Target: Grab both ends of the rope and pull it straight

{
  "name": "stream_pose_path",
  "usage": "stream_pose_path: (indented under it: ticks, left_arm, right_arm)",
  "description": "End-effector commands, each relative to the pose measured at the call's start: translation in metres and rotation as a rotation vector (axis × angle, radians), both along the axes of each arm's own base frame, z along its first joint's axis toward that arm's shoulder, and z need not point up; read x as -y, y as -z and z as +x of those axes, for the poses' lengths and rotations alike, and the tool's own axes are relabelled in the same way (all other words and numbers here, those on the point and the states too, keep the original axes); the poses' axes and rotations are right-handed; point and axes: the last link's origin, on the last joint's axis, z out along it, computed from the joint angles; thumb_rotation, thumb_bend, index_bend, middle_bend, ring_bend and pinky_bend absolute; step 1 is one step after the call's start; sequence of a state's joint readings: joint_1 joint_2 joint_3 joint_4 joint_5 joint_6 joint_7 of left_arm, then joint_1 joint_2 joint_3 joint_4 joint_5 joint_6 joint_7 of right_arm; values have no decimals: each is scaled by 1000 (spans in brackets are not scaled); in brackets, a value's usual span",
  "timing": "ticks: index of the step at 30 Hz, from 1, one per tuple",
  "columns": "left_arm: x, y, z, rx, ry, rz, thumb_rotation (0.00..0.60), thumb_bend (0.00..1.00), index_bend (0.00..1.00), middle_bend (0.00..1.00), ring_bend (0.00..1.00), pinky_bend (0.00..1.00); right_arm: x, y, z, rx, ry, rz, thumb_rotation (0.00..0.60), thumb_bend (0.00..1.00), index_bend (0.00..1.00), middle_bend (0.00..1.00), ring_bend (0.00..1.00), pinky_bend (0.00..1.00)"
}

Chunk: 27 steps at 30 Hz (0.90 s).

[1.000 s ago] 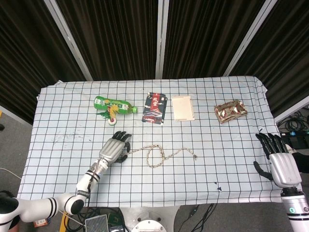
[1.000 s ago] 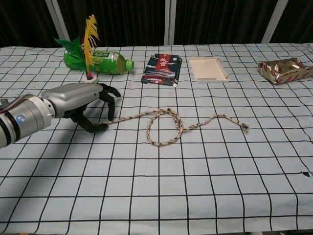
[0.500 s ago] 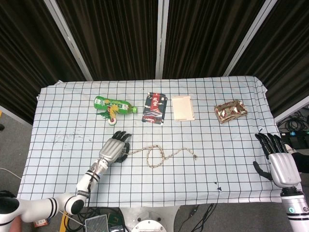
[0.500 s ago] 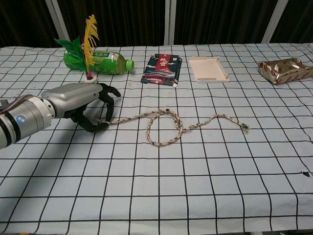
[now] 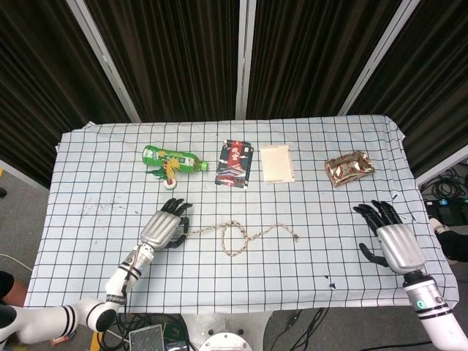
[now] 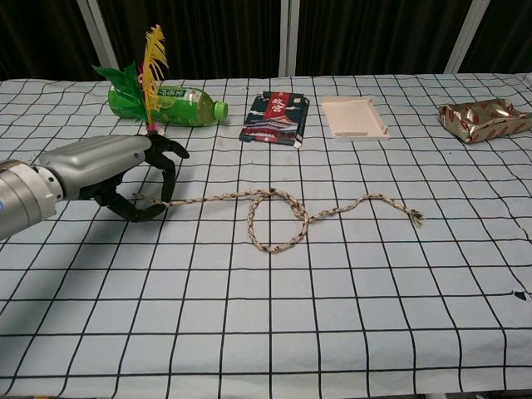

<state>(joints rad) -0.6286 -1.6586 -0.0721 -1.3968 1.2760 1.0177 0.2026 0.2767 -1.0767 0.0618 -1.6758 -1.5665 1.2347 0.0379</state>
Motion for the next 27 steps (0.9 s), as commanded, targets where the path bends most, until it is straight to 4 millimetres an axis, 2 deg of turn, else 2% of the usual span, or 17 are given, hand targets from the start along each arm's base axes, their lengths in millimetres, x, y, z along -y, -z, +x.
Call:
stream_pose_path:
  ticks: [1,6,12,18,27]
  left_arm:
    - [2,-1,-1,4,0,1,600,390,579,109,0,0]
    - [3,0,0,8,6,1,600,390,579,109,0,0]
    - [3,2,1,9,10,2,600,391,579,109,0,0]
    - [3,1,1,9,15,4,600,392,579,109,0,0]
    - [4,2,2,12,17,0,600,392,579,109,0,0]
  right_arm:
    - [26,27,20,10,-41,80,600,294,278,163,0,0]
    - [55,70,44,3,-71,158,600,289,357,163,0,0]
    - [74,111,63,-4,-74,181,600,266,425,171,0,0]
    - [84,136,70,-24,-59,179,600,224,470,181,0,0]
    - [94,162,77,-65,-50,190,600,234,495,182,0,0]
